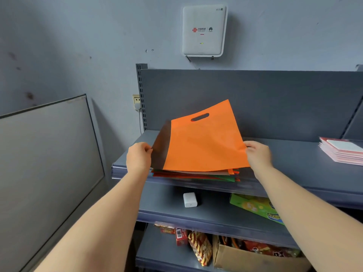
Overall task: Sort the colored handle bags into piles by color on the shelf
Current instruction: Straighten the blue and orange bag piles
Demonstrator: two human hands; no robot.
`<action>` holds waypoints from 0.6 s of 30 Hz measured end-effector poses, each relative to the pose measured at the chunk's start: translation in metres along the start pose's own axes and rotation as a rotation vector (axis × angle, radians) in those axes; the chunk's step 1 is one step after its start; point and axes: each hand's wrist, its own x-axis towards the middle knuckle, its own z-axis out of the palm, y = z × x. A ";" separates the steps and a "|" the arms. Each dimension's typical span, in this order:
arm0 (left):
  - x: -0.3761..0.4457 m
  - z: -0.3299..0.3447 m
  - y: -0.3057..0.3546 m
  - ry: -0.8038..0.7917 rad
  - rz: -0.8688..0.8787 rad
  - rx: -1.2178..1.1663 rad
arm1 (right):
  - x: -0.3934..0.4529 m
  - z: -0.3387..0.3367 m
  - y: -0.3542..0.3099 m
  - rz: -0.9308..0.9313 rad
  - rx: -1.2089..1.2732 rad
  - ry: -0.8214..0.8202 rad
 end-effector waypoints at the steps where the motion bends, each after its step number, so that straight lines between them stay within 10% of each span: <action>1: -0.005 -0.003 0.000 0.046 -0.009 -0.033 | -0.003 -0.002 0.000 0.004 0.024 -0.001; 18: -0.104 -0.175 -0.009 0.563 -0.149 -0.318 | -0.099 -0.009 -0.073 0.017 0.476 -0.294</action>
